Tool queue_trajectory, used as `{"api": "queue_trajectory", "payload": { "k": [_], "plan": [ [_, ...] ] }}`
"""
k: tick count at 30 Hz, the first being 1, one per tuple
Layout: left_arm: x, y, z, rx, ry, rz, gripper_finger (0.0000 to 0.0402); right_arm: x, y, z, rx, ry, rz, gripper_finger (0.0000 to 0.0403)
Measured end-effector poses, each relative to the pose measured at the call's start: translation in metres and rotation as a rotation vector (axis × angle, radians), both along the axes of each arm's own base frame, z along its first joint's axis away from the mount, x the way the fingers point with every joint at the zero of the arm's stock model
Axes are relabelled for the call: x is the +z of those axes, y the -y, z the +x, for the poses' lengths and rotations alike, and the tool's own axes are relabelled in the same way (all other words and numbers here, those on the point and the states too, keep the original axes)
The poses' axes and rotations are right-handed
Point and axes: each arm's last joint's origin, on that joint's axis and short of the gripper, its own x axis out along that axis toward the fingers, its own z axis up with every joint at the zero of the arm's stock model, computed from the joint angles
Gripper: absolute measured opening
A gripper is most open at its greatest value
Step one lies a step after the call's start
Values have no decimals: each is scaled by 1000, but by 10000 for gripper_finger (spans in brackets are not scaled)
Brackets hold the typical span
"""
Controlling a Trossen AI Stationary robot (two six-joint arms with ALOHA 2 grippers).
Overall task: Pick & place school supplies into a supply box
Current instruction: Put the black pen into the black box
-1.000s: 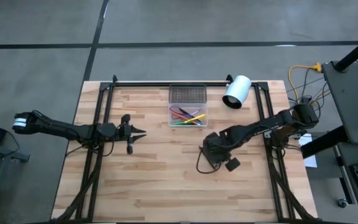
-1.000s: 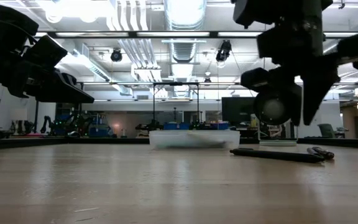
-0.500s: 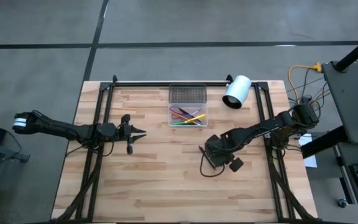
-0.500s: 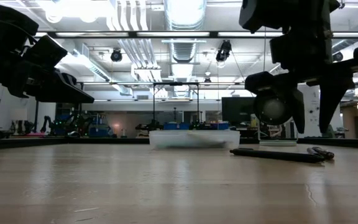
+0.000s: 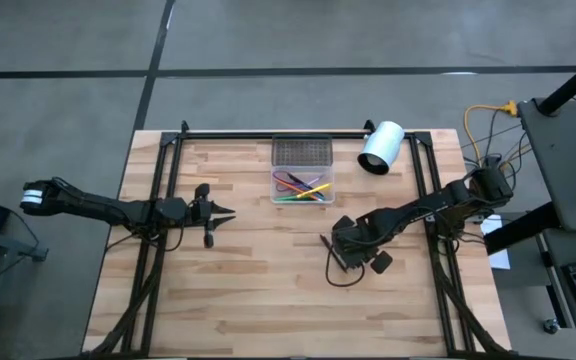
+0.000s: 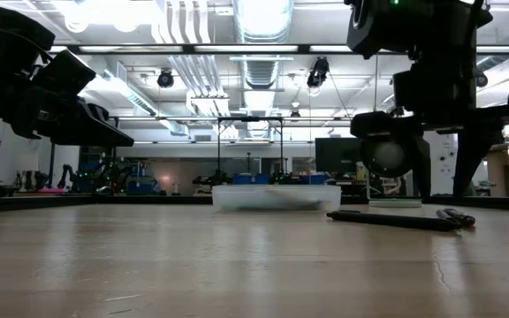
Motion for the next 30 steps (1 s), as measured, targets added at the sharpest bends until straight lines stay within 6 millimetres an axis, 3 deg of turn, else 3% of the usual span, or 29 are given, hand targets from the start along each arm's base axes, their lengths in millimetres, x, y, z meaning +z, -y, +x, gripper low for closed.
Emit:
{"api": "queue_trajectory", "payload": {
  "k": [7, 19, 30],
  "plan": [
    [0, 0, 0, -1, 0, 0, 52, -3, 0, 2, 0, 8, 0, 102],
    [-1, 0, 0, 0, -5, 0, 52, -28, -1, 7, 9, -69, -33, 78],
    [-1, 0, 0, 0, -6, 0, 52, -29, -1, 8, -10, -71, -31, 18]
  ]
}}
